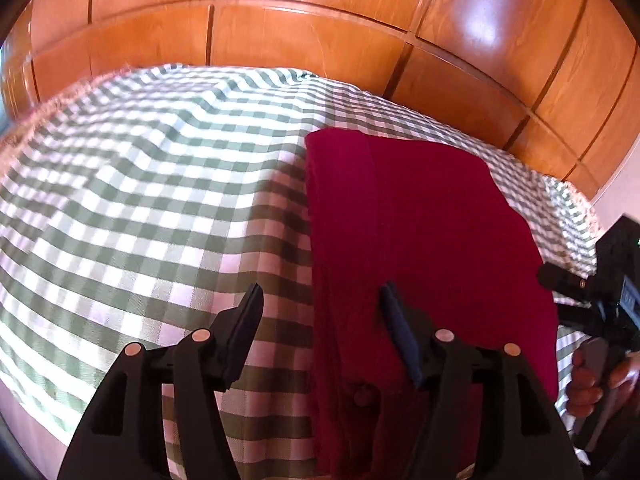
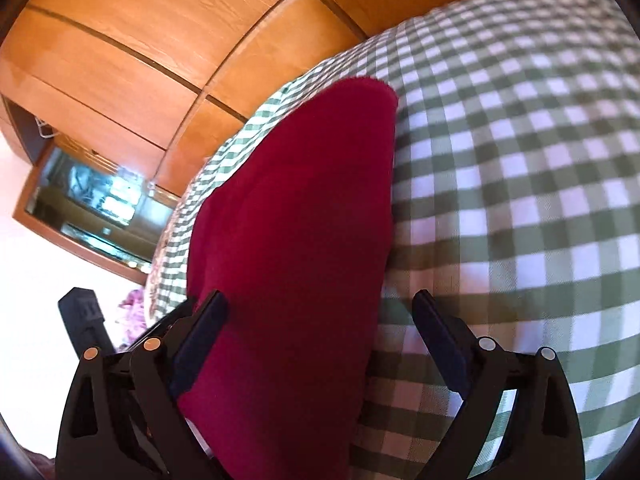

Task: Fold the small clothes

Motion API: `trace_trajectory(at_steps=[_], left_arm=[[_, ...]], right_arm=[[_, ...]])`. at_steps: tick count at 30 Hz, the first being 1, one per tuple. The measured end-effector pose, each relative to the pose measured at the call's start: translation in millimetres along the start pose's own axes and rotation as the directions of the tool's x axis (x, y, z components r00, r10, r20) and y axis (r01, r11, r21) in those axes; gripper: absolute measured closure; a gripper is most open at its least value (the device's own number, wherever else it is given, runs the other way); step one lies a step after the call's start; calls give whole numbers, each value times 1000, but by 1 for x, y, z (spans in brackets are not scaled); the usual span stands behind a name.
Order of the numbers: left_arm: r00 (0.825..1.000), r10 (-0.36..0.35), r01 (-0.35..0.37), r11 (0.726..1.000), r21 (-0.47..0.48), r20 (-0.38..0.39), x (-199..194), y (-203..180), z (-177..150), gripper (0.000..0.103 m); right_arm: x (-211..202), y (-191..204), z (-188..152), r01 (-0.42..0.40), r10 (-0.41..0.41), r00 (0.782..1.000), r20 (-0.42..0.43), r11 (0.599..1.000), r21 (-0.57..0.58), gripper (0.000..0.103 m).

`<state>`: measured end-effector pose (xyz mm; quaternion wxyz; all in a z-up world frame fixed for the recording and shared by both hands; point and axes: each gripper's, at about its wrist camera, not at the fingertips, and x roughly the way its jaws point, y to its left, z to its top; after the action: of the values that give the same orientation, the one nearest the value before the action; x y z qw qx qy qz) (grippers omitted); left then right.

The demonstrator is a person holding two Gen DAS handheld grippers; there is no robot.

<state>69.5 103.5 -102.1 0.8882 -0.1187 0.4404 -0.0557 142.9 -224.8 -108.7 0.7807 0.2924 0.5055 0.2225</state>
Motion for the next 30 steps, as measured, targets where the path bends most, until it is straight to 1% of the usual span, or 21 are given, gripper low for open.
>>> trace_trajectory(at_steps=[1,2,5,6,7,8,9,10,12,13,15,17,19,20,23,25,28,30], left_arm=[[1000,-15,15,1000,-15,-3,1,4,-1,37],[999,-37,37,999,-30,-3,3,7,-2,36],[993,-115,114,991,-67,-7,9,18,-5,37],[988,-151,149,986,-77,-12,13,20,-7,39],[984,-176,175,981,-82,-13,14,22,-7,46],[978,-209,207,974,-86,-15,16,23,-8,51],[967,-254,252,963,-92,-16,18,23,-9,61],[960,-278,276,956,-95,-15,18,22,-9,68],[958,-287,285,955,-84,-10,18,20,-11,71],[956,-295,293,952,-83,-8,18,20,-10,74],[945,-327,325,940,-103,-7,15,20,-7,78],[943,-333,331,940,-78,-8,11,12,-4,79],[937,-349,348,936,-46,-20,11,1,4,80],[933,-359,358,933,-29,-25,11,-7,8,80],[912,-409,410,912,28,-45,18,-44,27,80],[897,-439,442,893,86,-60,25,-80,44,81],[875,-477,485,856,181,-88,37,-143,69,81],[863,-493,505,828,244,-113,49,-190,83,81]], right_arm=[[1,0,0,-16,16,1000,-6,1000,2,10],[4,0,-1,-40,40,999,-19,999,2,10],[11,6,-3,-67,65,997,-51,997,-33,10],[16,8,-3,-78,75,995,-63,996,-41,10],[20,9,-2,-81,77,995,-71,996,-49,11],[23,10,0,-82,77,994,-73,995,-57,16],[28,12,2,-79,74,994,-77,995,-66,20],[32,14,3,-77,71,994,-81,994,-74,22],[38,19,5,-64,55,995,-89,993,-98,35],[41,22,5,-61,51,994,-92,993,-106,38],[35,26,6,-58,49,995,-83,992,-114,53],[25,35,4,-64,56,997,-60,988,-141,58],[8,47,1,-59,55,998,-26,981,-186,60],[-1,51,2,-57,57,998,-5,979,-198,61],[-29,51,12,-40,54,997,63,977,-211,61],[-59,44,21,-7,34,991,126,977,-213,61],[-106,24,36,53,-10,975,221,981,-187,61],[-139,5,46,104,-56,956,288,983,-153,61]])
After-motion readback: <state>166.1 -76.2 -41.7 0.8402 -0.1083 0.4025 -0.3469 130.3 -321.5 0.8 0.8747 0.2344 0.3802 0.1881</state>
